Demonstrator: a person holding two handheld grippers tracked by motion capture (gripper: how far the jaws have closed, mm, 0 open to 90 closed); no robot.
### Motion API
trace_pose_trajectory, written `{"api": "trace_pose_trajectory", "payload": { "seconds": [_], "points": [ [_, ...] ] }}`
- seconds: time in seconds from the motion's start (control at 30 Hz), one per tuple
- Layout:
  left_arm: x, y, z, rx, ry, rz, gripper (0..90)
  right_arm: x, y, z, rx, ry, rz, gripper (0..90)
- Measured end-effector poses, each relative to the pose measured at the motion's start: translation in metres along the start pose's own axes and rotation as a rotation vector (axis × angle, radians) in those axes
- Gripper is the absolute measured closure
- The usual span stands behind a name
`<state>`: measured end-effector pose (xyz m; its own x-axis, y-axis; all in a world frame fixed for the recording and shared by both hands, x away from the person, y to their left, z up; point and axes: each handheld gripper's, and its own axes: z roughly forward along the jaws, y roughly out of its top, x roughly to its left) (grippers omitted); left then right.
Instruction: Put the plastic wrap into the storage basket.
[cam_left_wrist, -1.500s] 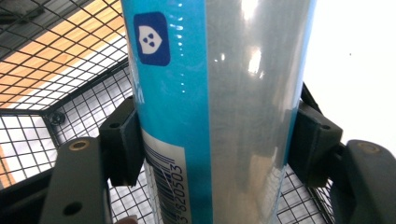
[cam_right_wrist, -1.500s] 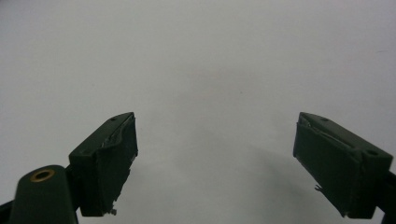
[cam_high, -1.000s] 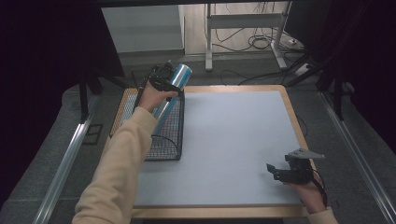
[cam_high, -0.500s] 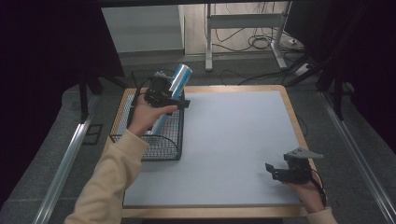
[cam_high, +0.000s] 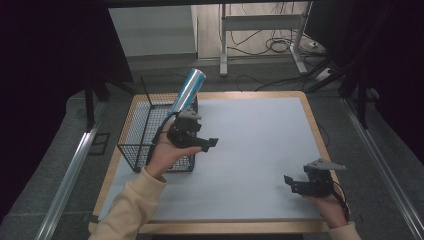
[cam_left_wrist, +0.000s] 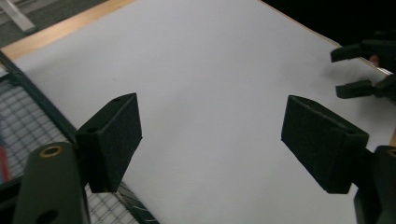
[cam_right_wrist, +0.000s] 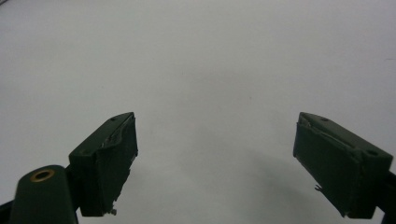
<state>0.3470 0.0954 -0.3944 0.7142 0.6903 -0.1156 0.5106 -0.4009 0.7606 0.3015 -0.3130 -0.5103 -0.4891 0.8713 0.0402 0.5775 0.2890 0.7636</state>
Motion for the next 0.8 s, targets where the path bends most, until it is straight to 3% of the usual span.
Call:
{"api": "trace_pose_trajectory", "payload": {
  "seconds": [0.23,0.37,0.43,0.53,0.8],
  "points": [
    [-0.018,-0.019,0.02,0.033,-0.05,0.037,20.4,0.001,0.0,0.001,0.002,0.0,-0.004,13.9],
    [-0.023,-0.027,0.03,0.063,-0.053,0.044,20.6,0.001,0.0,0.0,-0.008,0.001,-0.008,13.9],
    [-0.028,-0.03,0.034,0.073,-0.02,0.077,20.8,0.001,0.0,-0.001,-0.021,0.002,-0.012,13.9],
    [-0.031,-0.031,0.036,0.069,-0.047,0.069,20.9,0.001,0.001,-0.002,-0.043,0.002,-0.014,13.9],
    [-0.034,-0.033,0.037,0.067,-0.053,0.066,20.9,0.001,0.0,-0.003,-0.052,0.005,-0.018,13.9]
  ]
}}
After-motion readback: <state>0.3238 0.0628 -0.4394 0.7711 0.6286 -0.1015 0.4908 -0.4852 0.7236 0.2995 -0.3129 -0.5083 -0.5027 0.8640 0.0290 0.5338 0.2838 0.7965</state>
